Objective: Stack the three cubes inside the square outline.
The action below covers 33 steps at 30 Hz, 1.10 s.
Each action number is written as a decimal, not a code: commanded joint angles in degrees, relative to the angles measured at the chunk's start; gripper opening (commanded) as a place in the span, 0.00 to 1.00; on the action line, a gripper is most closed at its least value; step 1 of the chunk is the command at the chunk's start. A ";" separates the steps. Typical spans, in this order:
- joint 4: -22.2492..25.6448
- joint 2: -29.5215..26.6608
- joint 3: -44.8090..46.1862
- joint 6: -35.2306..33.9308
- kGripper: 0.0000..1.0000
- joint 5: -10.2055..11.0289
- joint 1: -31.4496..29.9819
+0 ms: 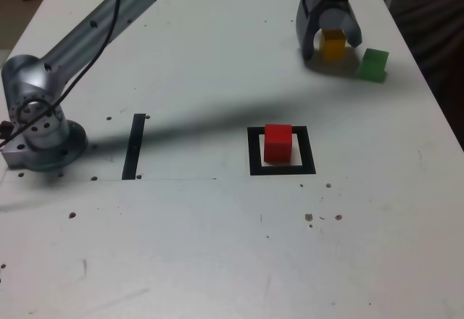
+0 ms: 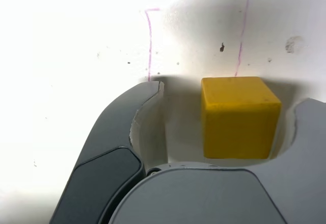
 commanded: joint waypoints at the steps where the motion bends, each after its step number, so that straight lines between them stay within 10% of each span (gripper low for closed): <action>1: -0.01 0.34 -0.45 0.23 0.32 0.36 -0.30; 33: 1.15 -5.48 5.02 0.12 0.30 0.37 -3.35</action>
